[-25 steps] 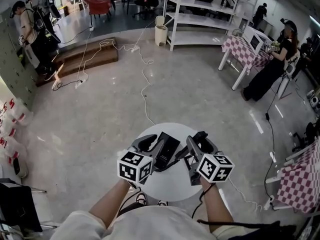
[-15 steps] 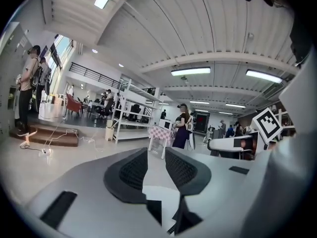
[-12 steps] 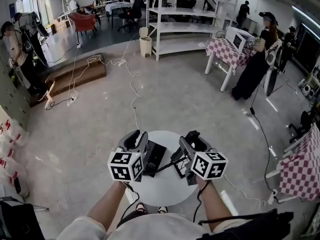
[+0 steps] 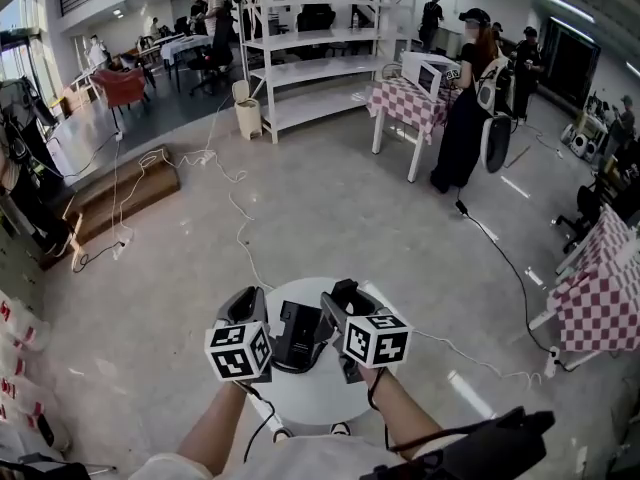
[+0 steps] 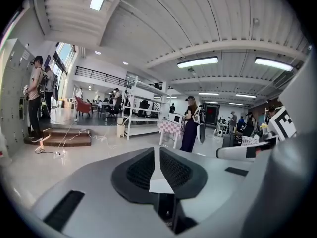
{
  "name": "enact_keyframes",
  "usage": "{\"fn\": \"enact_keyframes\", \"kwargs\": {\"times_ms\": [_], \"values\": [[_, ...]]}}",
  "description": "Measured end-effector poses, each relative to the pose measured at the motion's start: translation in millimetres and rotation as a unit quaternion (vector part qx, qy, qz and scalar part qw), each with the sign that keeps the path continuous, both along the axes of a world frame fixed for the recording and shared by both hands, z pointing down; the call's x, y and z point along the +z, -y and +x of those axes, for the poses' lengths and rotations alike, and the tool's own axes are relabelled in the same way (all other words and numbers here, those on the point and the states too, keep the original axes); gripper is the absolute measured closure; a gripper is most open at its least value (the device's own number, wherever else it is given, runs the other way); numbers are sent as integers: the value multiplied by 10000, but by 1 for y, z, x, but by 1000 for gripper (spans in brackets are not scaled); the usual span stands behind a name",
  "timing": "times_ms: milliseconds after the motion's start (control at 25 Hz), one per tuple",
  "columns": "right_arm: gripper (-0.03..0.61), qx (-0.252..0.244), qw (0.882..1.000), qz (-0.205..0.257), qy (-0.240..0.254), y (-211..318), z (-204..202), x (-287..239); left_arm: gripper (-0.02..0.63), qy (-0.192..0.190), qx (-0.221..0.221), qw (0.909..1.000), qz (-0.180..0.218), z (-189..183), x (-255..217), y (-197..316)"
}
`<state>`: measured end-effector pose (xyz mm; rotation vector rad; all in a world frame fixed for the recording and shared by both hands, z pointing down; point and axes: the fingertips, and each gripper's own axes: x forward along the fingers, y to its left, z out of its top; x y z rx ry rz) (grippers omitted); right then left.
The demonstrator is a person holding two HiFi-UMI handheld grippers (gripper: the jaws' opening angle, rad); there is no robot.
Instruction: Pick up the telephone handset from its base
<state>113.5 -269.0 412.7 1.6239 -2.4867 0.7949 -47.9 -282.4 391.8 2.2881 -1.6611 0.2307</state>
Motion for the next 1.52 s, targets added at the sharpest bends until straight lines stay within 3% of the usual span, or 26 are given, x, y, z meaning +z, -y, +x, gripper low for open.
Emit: {"fn": "enact_keyframes", "kwargs": {"times_ms": [160,600,1520], "values": [[339,237,9997,-17,-54,-2,-6,0,598,160,223,9995,-134,-4,5,1],[339,622,9976,-277,-155,-10,-5,17,598,-199,467,9972,-552,-9,31,-3],[339,542,9982,-122,-226,-5,13,12,598,-263,422,9982,-321,13,19,4]]}}
